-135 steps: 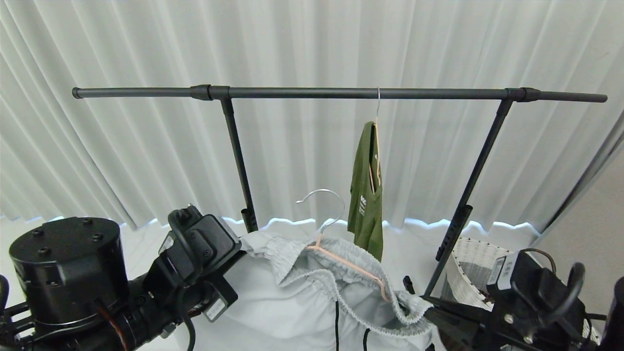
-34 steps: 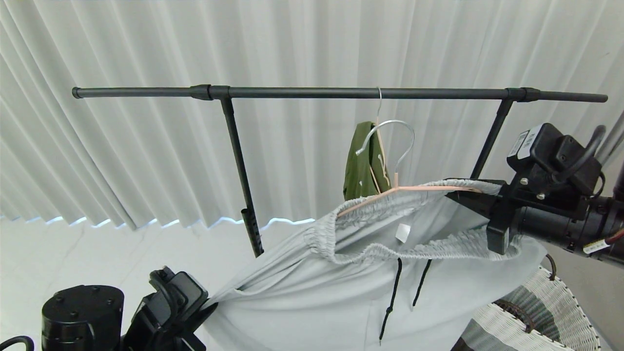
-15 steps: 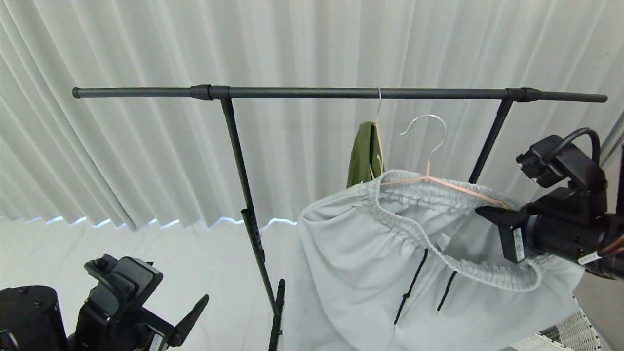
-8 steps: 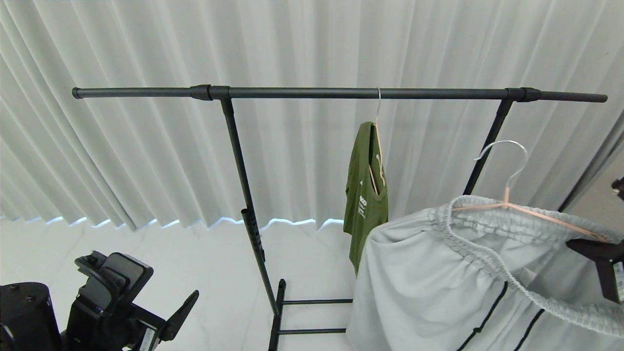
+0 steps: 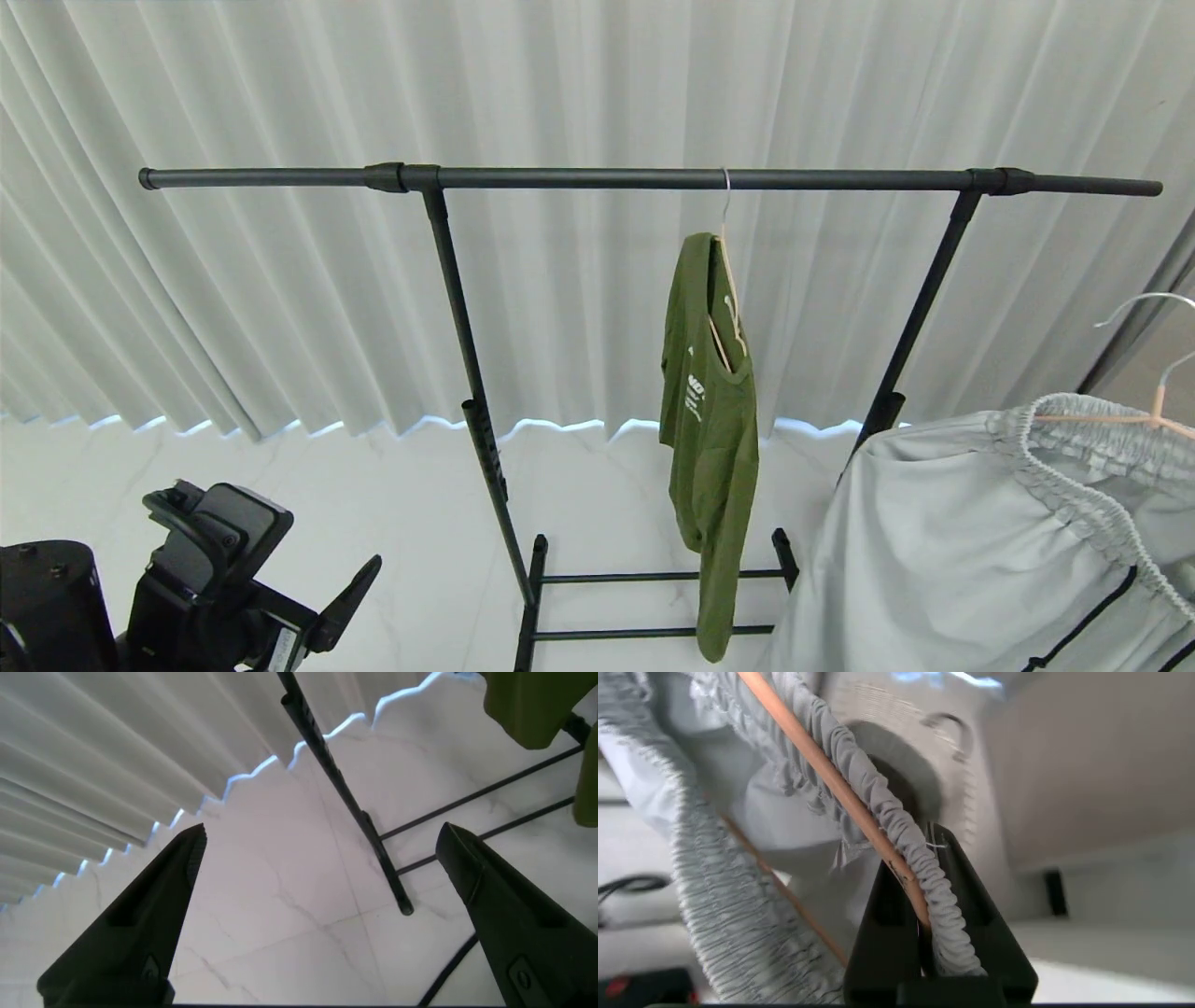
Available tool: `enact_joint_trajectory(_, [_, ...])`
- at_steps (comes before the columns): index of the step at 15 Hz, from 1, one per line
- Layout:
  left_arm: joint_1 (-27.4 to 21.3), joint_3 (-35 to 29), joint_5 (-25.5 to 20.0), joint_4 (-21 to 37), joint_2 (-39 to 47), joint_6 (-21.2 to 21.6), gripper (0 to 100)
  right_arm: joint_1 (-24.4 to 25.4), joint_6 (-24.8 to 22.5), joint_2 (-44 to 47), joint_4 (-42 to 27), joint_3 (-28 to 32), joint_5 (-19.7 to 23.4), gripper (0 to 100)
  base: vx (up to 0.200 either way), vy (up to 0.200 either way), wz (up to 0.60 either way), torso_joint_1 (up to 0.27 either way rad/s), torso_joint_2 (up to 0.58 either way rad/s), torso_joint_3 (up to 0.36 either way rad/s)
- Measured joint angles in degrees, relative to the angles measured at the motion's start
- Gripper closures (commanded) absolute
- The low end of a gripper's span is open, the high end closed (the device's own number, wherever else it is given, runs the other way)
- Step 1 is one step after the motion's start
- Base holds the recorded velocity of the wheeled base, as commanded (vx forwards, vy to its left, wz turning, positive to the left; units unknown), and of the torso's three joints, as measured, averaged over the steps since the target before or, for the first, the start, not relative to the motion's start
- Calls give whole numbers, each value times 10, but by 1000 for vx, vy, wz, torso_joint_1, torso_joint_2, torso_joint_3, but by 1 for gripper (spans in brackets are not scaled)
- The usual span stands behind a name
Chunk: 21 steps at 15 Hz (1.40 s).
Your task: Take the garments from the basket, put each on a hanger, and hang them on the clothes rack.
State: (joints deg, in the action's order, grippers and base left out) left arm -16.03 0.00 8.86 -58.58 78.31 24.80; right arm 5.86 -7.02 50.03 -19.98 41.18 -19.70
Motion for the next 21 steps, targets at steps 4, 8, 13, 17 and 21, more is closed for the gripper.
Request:
enact_joint_trajectory(4, [-1, -8, -1, 0, -2, -1, 0, -44, 12, 4, 30, 3, -2, 100, 0, 0, 0, 0, 0, 0])
enact_joint_trajectory(8, [0, -23, -1, 0, -2, -2, 0, -47, 31, 26, 93, 5, -1, 100, 0, 0, 0, 0, 0, 0])
enact_joint_trajectory(13, [0, -27, 0, 0, -7, -30, 0, -46, 32, 35, 112, 2, 0, 100, 160, 0, 0, -3, -1, 2])
enact_joint_trajectory(17, [0, -30, -1, 0, -8, -30, 0, -45, 35, 49, 137, 2, 0, 100, 200, 0, 0, 11, 2, 1])
enact_joint_trajectory(21, [0, -39, 0, 0, -7, -29, 0, -37, 35, 65, 154, 2, 0, 100, 200, 0, 0, 1, 7, 1])
